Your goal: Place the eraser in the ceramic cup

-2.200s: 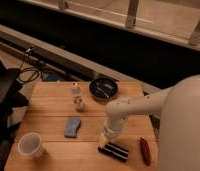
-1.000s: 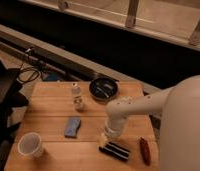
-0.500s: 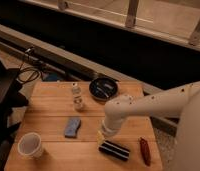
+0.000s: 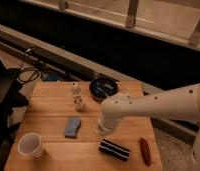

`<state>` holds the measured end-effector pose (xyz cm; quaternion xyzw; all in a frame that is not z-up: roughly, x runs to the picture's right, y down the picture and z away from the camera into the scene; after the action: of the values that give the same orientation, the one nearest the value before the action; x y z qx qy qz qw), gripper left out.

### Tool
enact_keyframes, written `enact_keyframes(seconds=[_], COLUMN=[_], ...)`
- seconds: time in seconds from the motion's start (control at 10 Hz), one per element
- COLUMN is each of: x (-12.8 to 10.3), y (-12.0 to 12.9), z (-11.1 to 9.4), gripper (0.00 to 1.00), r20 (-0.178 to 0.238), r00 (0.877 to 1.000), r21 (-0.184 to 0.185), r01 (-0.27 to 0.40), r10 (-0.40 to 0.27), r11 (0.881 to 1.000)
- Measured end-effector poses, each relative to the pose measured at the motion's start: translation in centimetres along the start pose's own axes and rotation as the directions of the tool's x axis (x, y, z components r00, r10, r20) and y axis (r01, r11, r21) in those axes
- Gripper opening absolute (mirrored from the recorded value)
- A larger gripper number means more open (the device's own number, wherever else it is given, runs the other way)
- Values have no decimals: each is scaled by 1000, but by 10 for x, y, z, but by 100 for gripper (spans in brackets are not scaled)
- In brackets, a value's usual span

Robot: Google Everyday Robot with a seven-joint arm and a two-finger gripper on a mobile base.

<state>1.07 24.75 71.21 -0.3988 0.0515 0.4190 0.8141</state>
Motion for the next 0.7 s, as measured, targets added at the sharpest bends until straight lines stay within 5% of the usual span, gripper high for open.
enact_keyframes(seconds=[0.4, 0.7], x=[1, 1], y=[-2, -6], z=[13, 15], gripper=[62, 80], r20=[-10, -12], r00=[999, 999], r21=[10, 21], r01=[36, 33], r10=[-36, -32], r11=[999, 999])
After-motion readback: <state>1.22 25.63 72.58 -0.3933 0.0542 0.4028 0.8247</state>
